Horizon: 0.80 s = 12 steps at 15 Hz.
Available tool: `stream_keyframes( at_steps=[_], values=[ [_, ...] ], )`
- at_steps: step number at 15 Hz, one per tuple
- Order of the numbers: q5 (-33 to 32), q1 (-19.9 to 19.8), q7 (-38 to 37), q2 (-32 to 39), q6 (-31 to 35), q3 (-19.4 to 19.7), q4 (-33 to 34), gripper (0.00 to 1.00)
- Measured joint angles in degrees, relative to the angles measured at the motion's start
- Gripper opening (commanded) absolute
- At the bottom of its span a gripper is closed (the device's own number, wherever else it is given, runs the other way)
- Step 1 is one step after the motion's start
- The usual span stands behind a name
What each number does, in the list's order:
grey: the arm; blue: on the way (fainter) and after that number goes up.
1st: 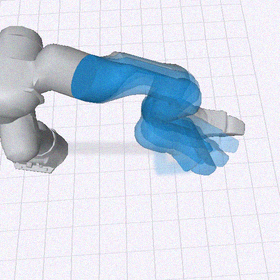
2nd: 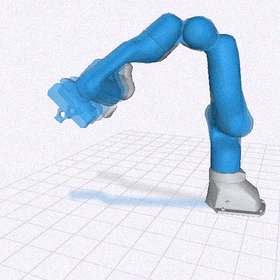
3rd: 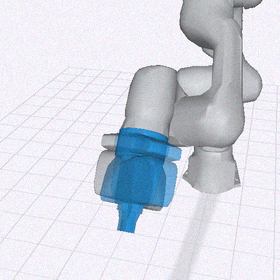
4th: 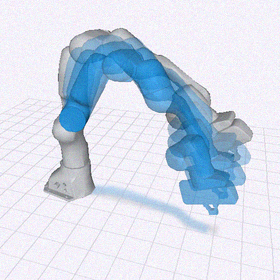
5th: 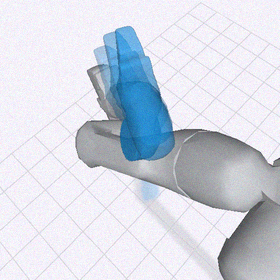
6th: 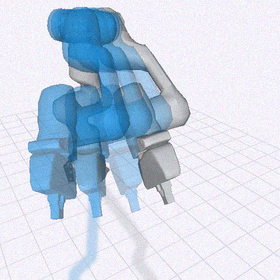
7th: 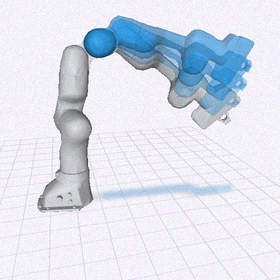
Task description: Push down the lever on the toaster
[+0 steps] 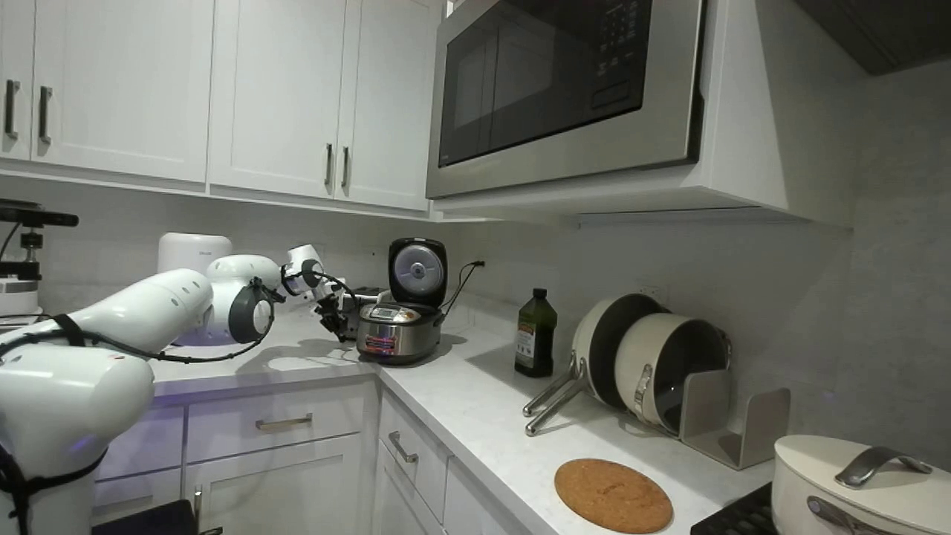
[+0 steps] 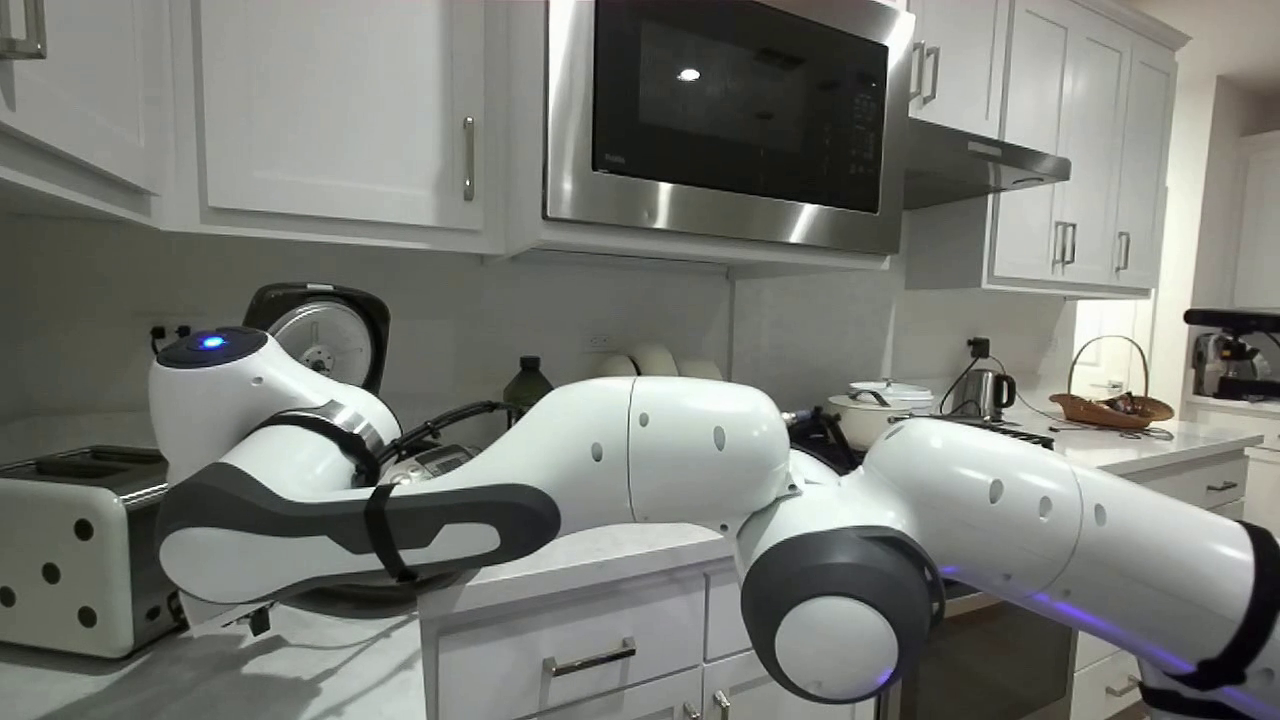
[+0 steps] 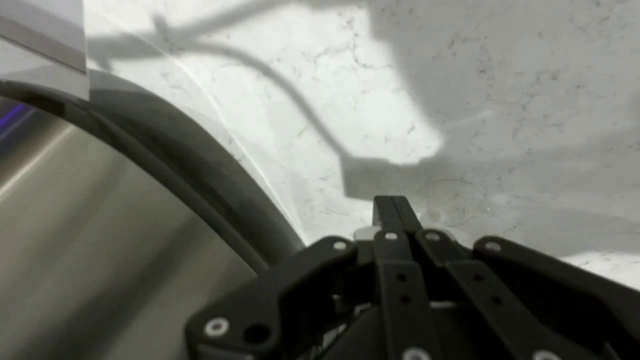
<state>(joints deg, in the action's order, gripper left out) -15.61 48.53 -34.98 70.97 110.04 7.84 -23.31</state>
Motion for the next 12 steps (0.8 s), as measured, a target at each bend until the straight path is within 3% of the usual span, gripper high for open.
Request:
stream_keyframes(
  at_steps=[7,9,12],
  values=[
    [0.0,1.0,-0.4,-5.5,-11.0,0.0,0.1,0.0],
    [0.0,1.6,-0.4,-7.8,-12.8,0.0,0.2,0.27],
    [0.0,2.7,-0.4,-10.3,-16.8,0.1,1.2,0.48]
  ],
)
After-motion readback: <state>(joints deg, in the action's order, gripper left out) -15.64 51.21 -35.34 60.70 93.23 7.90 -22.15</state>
